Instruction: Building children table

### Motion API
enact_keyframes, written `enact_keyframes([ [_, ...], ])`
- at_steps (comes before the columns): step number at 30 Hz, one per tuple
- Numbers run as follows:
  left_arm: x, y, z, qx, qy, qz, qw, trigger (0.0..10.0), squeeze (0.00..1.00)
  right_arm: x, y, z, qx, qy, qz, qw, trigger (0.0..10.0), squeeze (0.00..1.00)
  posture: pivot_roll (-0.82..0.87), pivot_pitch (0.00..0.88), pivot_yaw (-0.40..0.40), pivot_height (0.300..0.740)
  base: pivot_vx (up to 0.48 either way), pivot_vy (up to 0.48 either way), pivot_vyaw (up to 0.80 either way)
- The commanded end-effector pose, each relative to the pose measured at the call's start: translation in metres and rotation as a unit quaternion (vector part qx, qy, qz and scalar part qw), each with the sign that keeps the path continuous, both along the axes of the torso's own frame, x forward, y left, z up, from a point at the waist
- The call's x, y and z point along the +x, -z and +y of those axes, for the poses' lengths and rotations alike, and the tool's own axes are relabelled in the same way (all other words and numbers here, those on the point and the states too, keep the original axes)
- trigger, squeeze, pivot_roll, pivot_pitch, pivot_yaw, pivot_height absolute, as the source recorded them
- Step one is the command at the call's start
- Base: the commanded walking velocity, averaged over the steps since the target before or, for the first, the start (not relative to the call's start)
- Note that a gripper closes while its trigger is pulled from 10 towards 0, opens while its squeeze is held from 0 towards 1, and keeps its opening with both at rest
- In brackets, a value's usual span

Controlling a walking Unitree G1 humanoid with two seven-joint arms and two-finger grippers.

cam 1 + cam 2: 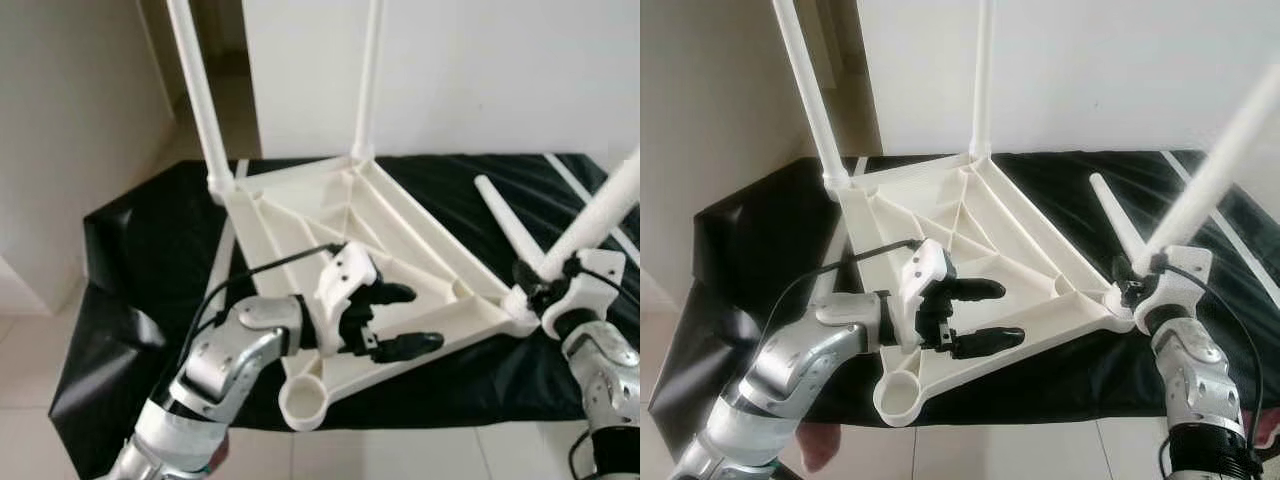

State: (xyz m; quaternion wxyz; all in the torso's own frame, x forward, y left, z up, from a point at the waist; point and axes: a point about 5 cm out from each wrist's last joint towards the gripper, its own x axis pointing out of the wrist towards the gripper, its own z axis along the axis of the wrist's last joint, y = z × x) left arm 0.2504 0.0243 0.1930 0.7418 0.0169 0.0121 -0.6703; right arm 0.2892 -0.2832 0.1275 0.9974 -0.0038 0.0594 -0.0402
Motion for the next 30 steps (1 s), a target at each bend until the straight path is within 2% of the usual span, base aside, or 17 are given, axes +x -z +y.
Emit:
enact_keyframes([
  [1,-0.003,-0.001,-0.001,0.0,0.006,-0.003,1.0,10.0,0.0,-0.016,0.053,0.005,0.017,0.007,0.134,0.991,10.0,0.0,-0.04,0.0,0.039,0.74,0.0,0.0,0.0],
  [3,-0.003,-0.001,0.0,-0.001,0.006,-0.002,1.0,10.0,0.0,-0.015,0.052,0.006,0.004,0.001,0.135,0.991,10.0,0.0,-0.04,0.0,0.038,0.74,0.0,0.0,0.0],
  [5,-0.003,-0.001,0.0,0.0,0.005,-0.002,1.0,10.0,0.0,-0.013,0.052,0.008,-0.051,-0.019,0.142,0.988,10.0,0.0,-0.04,0.0,0.038,0.74,0.0,0.0,0.0],
  [9,-0.003,-0.002,0.001,0.0,0.003,-0.003,1.0,10.0,0.0,-0.015,0.057,0.011,-0.073,-0.036,0.155,0.985,10.0,0.0,-0.03,0.0,0.033,0.74,0.0,0.0,0.0],
  [17,-0.003,-0.002,0.003,0.001,-0.001,-0.002,1.0,10.0,0.0,-0.019,0.063,0.016,-0.04,-0.021,0.151,0.988,10.0,0.0,-0.02,0.0,0.031,0.74,0.0,0.0,0.0],
  [19,-0.003,-0.002,0.003,0.001,-0.002,-0.001,1.0,10.0,0.0,-0.022,0.064,0.016,-0.035,0.017,0.139,0.989,10.0,0.0,-0.02,0.0,0.032,0.74,0.0,0.0,0.0],
  [22,-0.003,-0.002,0.004,0.001,-0.002,-0.001,1.0,10.0,0.0,-0.024,0.064,0.018,-0.023,0.041,0.128,0.991,10.0,0.0,-0.02,0.0,0.032,0.74,0.0,0.0,0.0],
  [25,-0.004,-0.001,0.003,0.001,0.0,-0.001,1.0,10.0,0.0,-0.027,0.06,0.023,0.014,0.118,0.096,0.988,10.0,0.0,-0.03,0.0,0.034,0.74,0.0,0.0,0.0],
  [30,-0.005,-0.001,0.003,0.0,0.002,0.001,1.0,10.0,0.0,-0.027,0.056,0.032,0.019,0.137,0.081,0.987,10.0,0.0,-0.03,0.0,0.033,0.74,0.0,0.0,0.0],
])
